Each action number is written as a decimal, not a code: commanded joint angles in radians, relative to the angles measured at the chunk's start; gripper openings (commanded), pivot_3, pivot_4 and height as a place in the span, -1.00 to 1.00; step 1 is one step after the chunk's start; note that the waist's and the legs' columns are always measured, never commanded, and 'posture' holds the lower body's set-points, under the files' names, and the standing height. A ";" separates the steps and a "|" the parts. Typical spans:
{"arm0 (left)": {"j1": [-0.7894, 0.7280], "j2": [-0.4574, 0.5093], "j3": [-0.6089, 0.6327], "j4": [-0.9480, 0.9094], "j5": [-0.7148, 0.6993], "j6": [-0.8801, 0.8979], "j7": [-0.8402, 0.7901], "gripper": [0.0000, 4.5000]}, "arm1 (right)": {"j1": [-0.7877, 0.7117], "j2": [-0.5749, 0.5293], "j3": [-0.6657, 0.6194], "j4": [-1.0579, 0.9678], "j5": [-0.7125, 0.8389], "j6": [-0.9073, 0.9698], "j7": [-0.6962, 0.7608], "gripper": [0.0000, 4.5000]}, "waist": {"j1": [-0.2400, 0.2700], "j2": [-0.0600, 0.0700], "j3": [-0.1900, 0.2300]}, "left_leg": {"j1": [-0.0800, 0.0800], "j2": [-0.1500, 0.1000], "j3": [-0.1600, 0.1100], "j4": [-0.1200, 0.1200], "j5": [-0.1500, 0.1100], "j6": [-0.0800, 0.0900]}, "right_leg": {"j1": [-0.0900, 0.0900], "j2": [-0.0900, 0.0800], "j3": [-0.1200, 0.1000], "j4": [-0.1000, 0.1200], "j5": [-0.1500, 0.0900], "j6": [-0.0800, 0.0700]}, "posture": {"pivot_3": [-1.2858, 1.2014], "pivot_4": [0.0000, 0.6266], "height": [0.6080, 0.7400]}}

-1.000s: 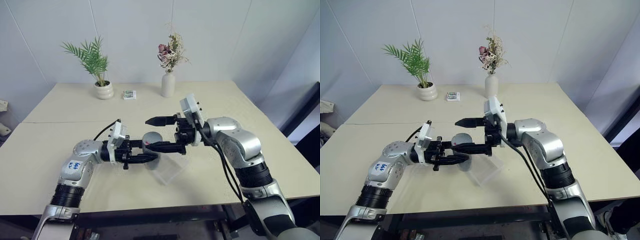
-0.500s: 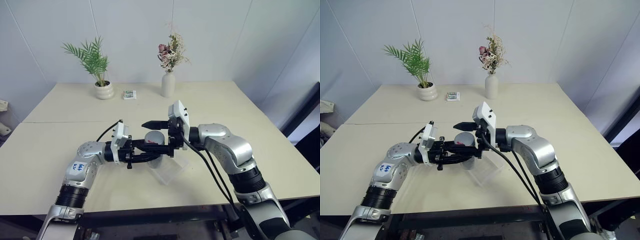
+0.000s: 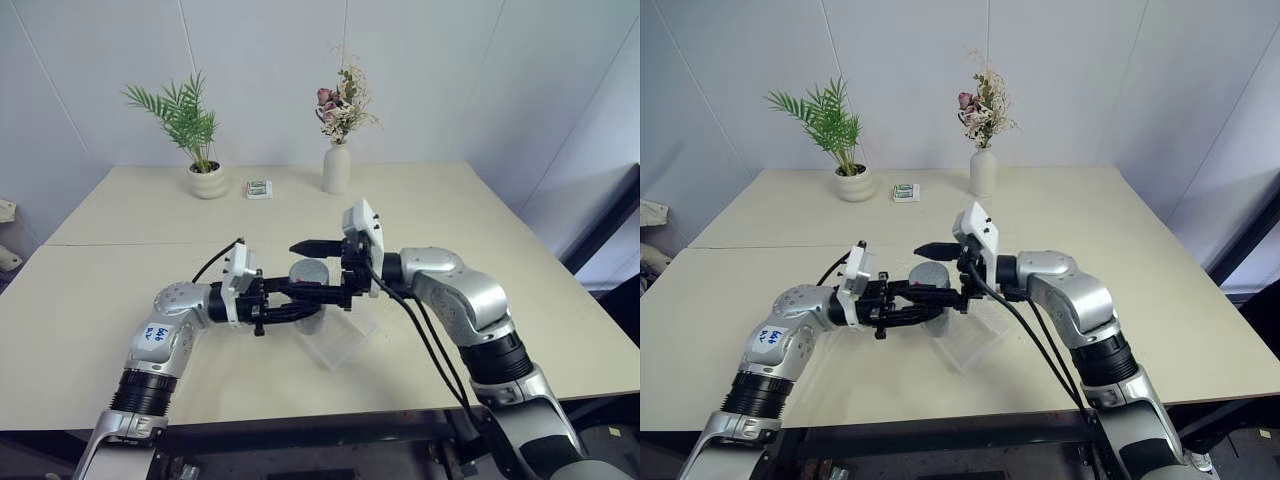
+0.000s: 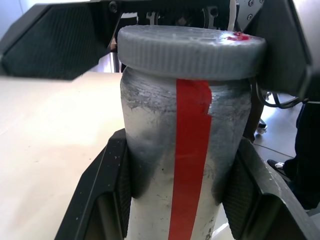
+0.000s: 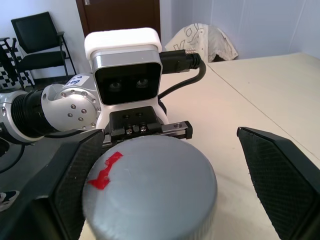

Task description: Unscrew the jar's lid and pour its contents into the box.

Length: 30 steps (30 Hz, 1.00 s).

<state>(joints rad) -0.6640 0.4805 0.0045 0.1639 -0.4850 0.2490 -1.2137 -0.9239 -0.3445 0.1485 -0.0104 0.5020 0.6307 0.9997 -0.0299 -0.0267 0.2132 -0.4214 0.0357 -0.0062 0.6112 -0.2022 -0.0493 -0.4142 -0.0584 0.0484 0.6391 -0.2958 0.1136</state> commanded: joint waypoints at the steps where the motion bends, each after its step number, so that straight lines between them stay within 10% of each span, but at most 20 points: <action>1: 0.002 0.010 0.012 -0.046 -0.014 -0.006 -0.010 -0.13 | -0.012 -0.029 -0.065 -0.017 0.024 -0.013 0.002 0.98 | -0.001 0.000 0.000 | 0.000 0.000 0.000 0.000 0.000 0.000 | 0.000 0.000 0.000 0.000 0.000 0.000 | 0.03 -0.52 1.00; 30: 0.013 0.021 0.025 -0.048 -0.017 0.001 -0.018 -0.13 | 0.057 -0.225 -0.180 0.097 0.047 -0.034 0.065 0.98 | 0.001 0.000 0.000 | 0.000 0.000 0.001 0.000 0.000 0.000 | 0.000 0.000 0.001 -0.002 0.000 0.000 | 0.03 -0.52 1.00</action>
<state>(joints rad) -0.6537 0.4924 0.0180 0.1611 -0.4834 0.2521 -1.2256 -0.8724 -0.5485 0.0061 0.1220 0.5209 0.5921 1.0530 -0.0290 -0.0266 0.2133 -0.4215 0.0352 -0.0052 0.6109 -0.2025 -0.0489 -0.4142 -0.0584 0.0498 0.6374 -0.2955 0.1142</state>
